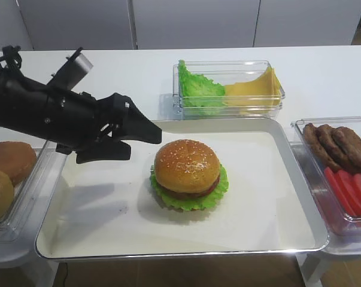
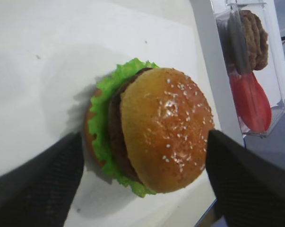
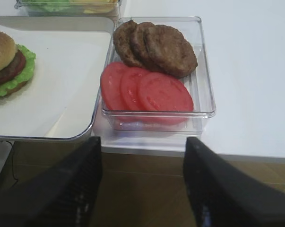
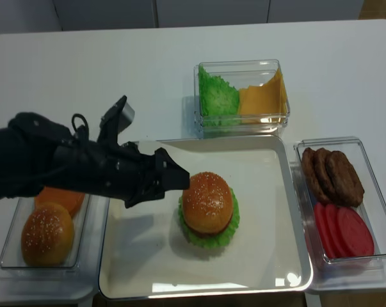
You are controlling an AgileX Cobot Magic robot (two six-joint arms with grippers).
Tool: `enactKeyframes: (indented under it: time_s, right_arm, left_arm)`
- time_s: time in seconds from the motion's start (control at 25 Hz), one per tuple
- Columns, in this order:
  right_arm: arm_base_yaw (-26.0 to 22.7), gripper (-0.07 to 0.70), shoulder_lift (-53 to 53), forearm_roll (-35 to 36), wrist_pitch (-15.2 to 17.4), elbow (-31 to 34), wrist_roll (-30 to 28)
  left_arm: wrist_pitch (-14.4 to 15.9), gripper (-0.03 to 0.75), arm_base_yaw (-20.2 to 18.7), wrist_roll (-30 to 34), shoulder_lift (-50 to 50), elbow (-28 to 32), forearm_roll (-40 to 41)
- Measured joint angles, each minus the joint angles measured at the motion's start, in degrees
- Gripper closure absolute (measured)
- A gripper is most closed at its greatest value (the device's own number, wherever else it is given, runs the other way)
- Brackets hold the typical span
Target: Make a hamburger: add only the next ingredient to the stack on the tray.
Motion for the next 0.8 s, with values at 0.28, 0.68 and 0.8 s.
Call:
enactKeyframes:
  time_s: [0.28,0.68,0.8]
  right_arm:
    - [0.0,0.2,0.0,0.0,0.0,0.0,0.1]
    - [0.0,0.2,0.0,0.0,0.0,0.0,0.1]
    - [0.0,0.2,0.0,0.0,0.0,0.0,0.1]
  left_arm:
    - [-2.2,0.125,1.3,-7.7,-5.5,0.0,10.0]
    - [2.0,0.127,9.9,-22.6,-14.5,0.0,34.5]
    - [3.9,0.128,10.7,-26.6,-18.0,0.0,41.9]
